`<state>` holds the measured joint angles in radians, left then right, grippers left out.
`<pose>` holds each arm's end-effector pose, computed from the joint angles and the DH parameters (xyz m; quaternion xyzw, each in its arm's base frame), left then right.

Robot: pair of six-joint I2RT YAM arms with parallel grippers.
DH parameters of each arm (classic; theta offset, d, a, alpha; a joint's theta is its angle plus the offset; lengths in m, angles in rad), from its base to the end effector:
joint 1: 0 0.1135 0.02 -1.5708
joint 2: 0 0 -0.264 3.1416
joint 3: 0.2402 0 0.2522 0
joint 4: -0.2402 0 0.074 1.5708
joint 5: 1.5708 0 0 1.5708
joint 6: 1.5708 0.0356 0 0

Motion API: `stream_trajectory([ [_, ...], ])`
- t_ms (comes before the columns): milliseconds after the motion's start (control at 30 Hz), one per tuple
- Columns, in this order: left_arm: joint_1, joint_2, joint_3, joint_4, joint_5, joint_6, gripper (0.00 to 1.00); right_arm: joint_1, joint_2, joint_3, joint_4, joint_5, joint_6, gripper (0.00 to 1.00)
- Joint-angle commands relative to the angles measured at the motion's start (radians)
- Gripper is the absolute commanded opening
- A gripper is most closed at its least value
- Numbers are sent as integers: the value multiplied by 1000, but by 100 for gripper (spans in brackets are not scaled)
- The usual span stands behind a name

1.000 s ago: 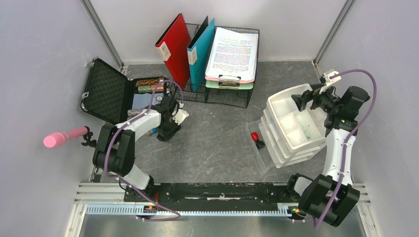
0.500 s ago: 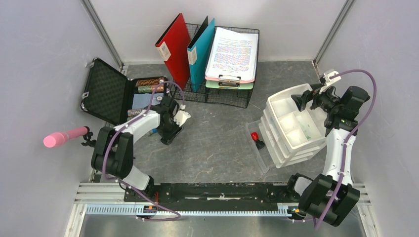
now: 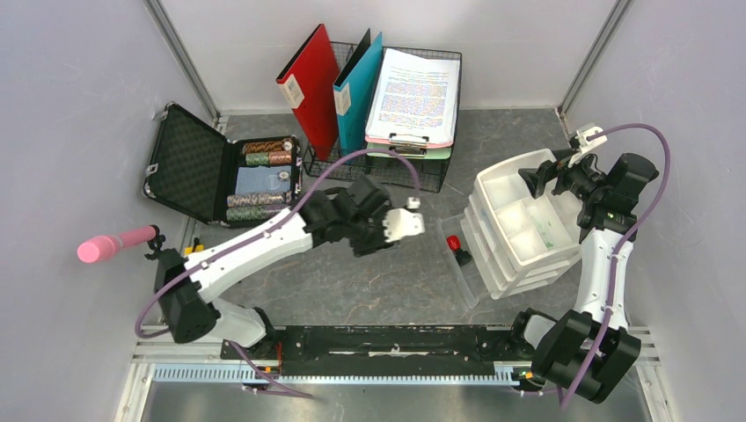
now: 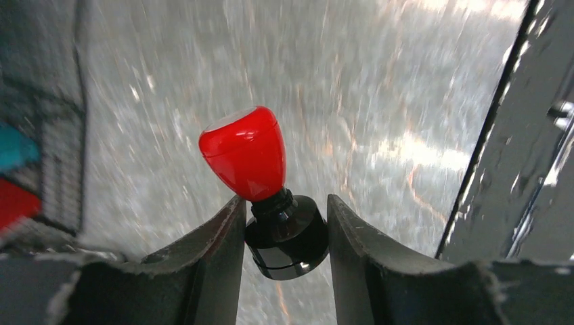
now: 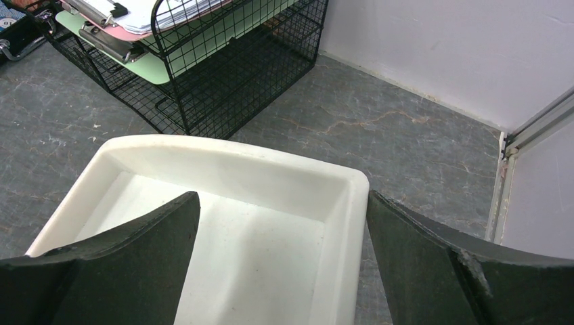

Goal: Organize the desk
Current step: Pick up the stationery from the center of the board, then place the stationery in the drawer.

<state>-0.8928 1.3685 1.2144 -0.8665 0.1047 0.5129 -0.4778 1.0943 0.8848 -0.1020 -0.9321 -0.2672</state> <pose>0.1699 -0.2168 0.3005 0.6321 0.7241 -0.1007 0.2569 0.2277 -0.0857 0.3266 -0.1872 0.7458 0.1468 0.6222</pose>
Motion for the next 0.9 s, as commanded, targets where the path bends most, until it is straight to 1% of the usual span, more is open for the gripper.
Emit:
stream_trajectory([
  [0,-169,129,185,1,-83,81,18,-4,48,-67,-185,45,8,98],
  [67,-244,193,240,24,-142,183,18,-3,48,-68,-186,49,7,98],
  [133,-292,252,285,64,-178,280,20,-4,49,-68,-186,53,6,98],
  [200,-324,313,345,76,-182,355,21,-4,51,-69,-186,59,2,98],
  [367,-382,450,491,84,-153,471,23,-7,67,-70,-185,63,2,98],
  [533,-432,528,513,138,-170,594,26,-11,73,-70,-186,68,-1,98],
  [633,-445,581,533,150,-179,637,28,-15,75,-70,-186,72,-3,98],
  [800,-457,652,581,176,-177,641,29,-16,76,-70,-188,70,-3,98],
  [867,-464,665,588,185,-189,638,32,-16,73,-72,-187,70,-3,98],
])
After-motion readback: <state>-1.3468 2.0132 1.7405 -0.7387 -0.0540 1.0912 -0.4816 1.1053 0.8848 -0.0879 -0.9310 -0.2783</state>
